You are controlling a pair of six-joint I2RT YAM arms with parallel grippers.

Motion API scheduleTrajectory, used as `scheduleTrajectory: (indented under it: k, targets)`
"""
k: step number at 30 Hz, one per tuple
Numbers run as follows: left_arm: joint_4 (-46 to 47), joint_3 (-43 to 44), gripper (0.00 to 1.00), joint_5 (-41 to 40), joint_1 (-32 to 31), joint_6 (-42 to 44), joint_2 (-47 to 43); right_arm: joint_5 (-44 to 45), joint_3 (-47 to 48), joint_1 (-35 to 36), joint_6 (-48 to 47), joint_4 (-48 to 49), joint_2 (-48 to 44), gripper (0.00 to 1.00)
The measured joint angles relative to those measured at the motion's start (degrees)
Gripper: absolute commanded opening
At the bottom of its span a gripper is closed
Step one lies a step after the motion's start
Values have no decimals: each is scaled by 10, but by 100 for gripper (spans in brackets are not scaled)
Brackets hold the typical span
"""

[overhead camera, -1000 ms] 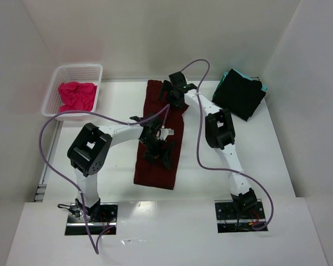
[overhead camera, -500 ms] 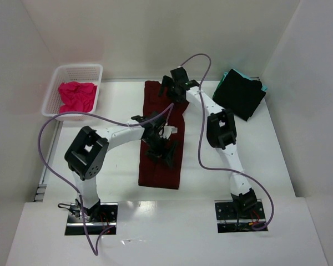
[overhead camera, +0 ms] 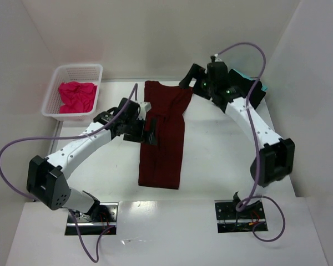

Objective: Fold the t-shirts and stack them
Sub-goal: Grab the bottom of the folded rectangular tshirt with both arms

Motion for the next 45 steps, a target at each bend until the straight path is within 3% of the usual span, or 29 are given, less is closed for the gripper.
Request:
scheduleTrajectory:
  k: [6,14,22,31,45]
  targets:
    - [-23,-75,100,-13,-5,-36,9,-4,-217,49,41,4,-57,98]
    - [-22,-133,100,-8,-5,-72,-3,-16,-399,210,136,-29,-89,94]
    - [-22,-163,100,10,-14,-99,-22,-14,-451,287,214,-47,-156,87]
    - [-22,-211,100,28,-17,-133,-49,-27,-497,367,279,-51,-163,75]
    - [-22,-217,100,34,-17,-141,-49,-5,-511,377,312,-48,-156,51]
